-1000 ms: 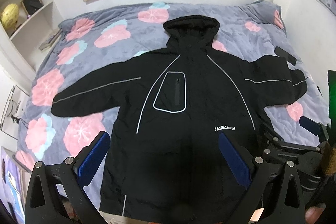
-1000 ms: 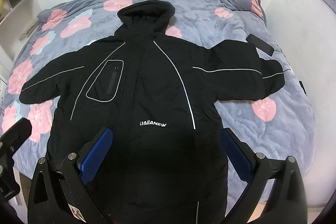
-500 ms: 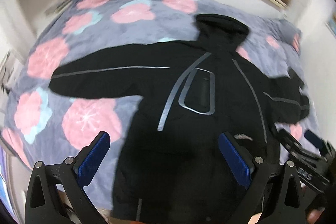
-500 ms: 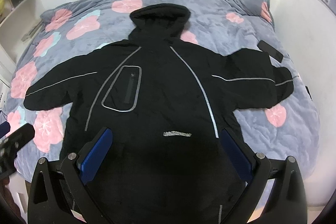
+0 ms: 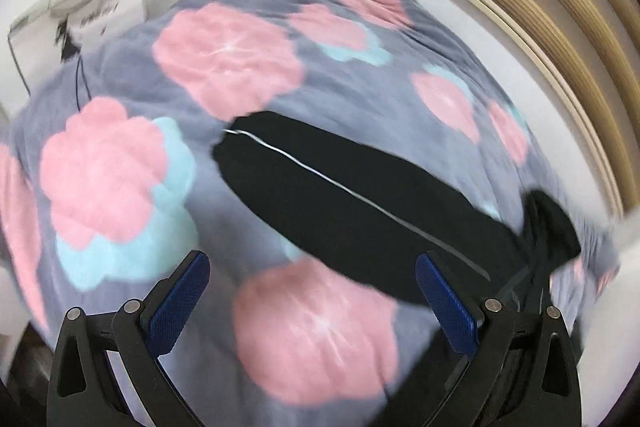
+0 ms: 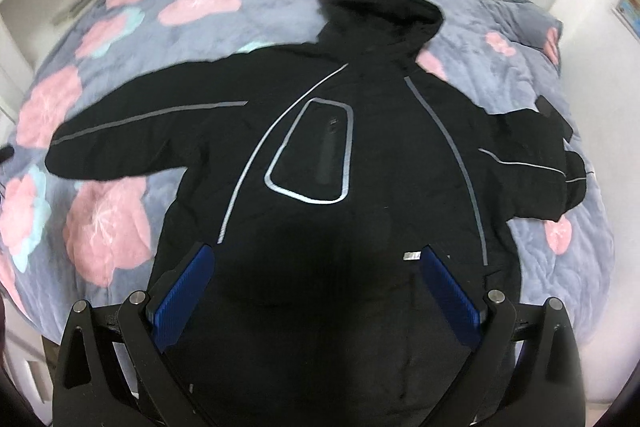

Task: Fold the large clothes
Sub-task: 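Grasp the jacket sleeve cuff with the left gripper and lift it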

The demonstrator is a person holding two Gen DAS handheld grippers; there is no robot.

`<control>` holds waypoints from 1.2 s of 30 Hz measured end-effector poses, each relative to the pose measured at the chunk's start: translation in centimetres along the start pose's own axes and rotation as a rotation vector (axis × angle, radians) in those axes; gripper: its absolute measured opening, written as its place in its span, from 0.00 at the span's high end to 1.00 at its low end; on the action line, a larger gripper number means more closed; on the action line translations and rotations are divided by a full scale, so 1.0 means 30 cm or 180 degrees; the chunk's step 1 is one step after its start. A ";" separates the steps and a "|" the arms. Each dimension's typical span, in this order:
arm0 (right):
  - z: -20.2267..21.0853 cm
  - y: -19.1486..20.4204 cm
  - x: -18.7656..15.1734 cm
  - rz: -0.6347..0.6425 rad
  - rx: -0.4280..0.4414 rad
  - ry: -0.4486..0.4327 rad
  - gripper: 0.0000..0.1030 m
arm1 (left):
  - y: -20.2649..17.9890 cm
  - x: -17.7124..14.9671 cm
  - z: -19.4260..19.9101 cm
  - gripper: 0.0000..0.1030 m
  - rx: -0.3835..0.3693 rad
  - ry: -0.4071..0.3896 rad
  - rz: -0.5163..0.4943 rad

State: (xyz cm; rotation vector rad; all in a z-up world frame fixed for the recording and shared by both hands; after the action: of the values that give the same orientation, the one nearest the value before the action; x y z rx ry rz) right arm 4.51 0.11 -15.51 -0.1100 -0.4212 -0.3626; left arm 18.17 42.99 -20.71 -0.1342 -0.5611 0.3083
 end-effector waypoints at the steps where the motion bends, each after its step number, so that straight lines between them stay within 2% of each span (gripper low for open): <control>1: -0.021 0.037 -0.013 0.0046 -0.0030 0.0050 0.00 | 0.043 0.013 -0.038 0.00 -0.0006 0.0029 0.0076; 6: -0.080 0.138 -0.047 0.0218 -0.0172 0.0194 0.00 | 0.228 0.074 -0.270 0.00 -0.0116 0.0149 0.0334; 10: -0.110 0.196 -0.043 0.0317 -0.0284 0.0276 0.00 | 0.305 0.094 -0.431 0.04 -0.0244 0.0270 0.0482; 16: -0.170 0.256 -0.028 0.0425 -0.0370 0.0421 0.00 | 0.340 0.097 -0.610 0.04 -0.0204 0.0463 0.0476; 19: -0.197 0.288 -0.017 0.0503 -0.0393 0.0467 0.00 | 0.351 0.100 -0.659 0.05 -0.0186 0.0448 0.0525; 21: -0.212 0.308 -0.008 0.0542 -0.0394 0.0484 0.00 | 0.348 0.113 -0.653 0.19 -0.0174 0.0378 0.0508; 22: -0.218 0.316 -0.006 0.0559 -0.0393 0.0489 0.00 | 0.332 0.123 -0.648 0.41 -0.0259 0.0349 0.0455; 23: -0.224 0.322 -0.004 0.0572 -0.0389 0.0496 0.00 | 0.313 0.130 -0.644 0.58 -0.0338 0.0358 0.0413; 24: -0.235 0.332 -0.001 0.0592 -0.0380 0.0514 0.00 | 0.301 0.141 -0.634 0.61 -0.0301 0.0333 0.0345; 25: -0.241 0.338 -0.001 0.0603 -0.0370 0.0527 0.00 | 0.282 0.156 -0.618 0.72 -0.0281 0.0284 0.0223; 26: -0.249 0.345 -0.001 0.0618 -0.0356 0.0544 0.00 | 0.267 0.163 -0.602 0.77 -0.0268 0.0269 0.0140; 31: -0.268 0.371 0.010 0.0713 -0.0295 0.0563 0.00 | 0.161 0.234 -0.458 0.83 -0.0286 -0.0013 -0.0200; 36: -0.279 0.359 0.043 0.0671 -0.0220 0.0550 0.00 | -0.072 0.286 -0.286 0.84 -0.0557 -0.0281 -0.0635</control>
State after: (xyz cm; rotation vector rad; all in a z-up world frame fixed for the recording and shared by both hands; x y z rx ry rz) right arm 12.71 8.23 -22.89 -0.1873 -0.2235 -0.1771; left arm 30.25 43.37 -23.15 -0.2326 -0.6835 0.0708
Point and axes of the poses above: each gripper's, at about its wrist camera, not at the fingertips, and z roughly against the way its jaws point, y to its left, x to its top, the point moved 8 cm from there along -z, roughly the way its jaws point, and after that the axes turned 15 degrees about -z, right-handed, at the moved point
